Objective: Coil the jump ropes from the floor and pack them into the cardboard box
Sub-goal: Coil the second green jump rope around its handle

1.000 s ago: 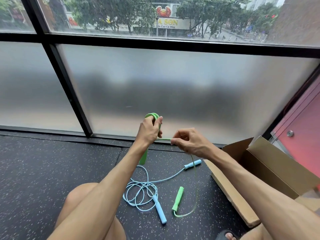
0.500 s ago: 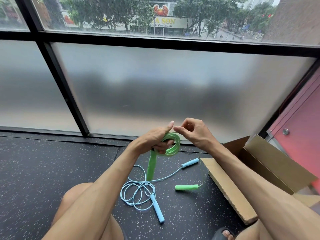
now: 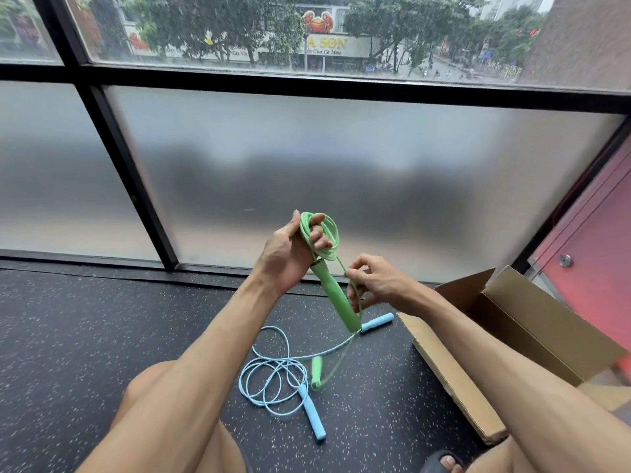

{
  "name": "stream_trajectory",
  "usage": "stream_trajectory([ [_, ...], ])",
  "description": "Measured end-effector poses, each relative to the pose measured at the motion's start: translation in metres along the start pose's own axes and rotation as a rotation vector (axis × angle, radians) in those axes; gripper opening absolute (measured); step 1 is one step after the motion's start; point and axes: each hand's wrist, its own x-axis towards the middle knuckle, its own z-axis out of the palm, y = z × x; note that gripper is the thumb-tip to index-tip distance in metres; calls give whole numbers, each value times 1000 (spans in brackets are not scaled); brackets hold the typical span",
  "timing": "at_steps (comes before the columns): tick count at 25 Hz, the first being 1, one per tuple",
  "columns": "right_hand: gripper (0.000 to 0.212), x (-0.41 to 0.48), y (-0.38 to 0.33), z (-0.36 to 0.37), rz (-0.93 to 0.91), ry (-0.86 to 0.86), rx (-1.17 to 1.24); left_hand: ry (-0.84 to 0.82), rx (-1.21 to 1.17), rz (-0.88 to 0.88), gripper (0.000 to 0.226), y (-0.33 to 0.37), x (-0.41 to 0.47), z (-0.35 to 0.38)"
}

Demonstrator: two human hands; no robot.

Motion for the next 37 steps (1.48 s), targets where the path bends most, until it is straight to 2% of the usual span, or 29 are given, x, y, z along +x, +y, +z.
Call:
stream_trajectory([
  [5, 18, -7, 0, 4, 95, -134, -117, 292, 147, 290, 39, 3, 7, -14],
  [8, 16, -10, -4, 7, 57, -188, -161, 495, 552, 426, 36, 0, 6, -19],
  [11, 14, -11, -8, 10, -35, -203, -171, 518, 986, 493, 37, -7, 6, -18],
  [13, 13, -10, -10, 9, -104, -167, -173, 473, 1217, 451, 35, -9, 5, -20],
  [15, 15, -9, -13, 6, -161, -91, -198, 408, 1352, 343, 35, -9, 4, -22],
  [19, 16, -7, -14, -10, -286, 133, -268, 192, 1385, 9, 41, -15, 4, -18],
  [21, 15, -5, -12, -15, -347, 214, -296, 73, 1351, -136, 47, -19, 3, -15],
  [24, 15, -1, -8, -17, -391, 271, -327, -21, 1147, -275, 60, -20, -2, -7],
  [27, 23, 3, -6, -18, -358, 288, -253, -106, 869, -309, 61, -12, -7, 0],
  [30, 23, 4, -7, -13, -278, 220, -82, -195, 508, -366, 60, -7, -7, 0],
  [34, 20, 5, -5, -6, -146, 112, 20, -220, 163, -264, 52, -4, -5, -1],
  [37, 15, 2, 1, -4, -8, 30, -24, -104, 47, -78, 51, -2, -1, 1],
])
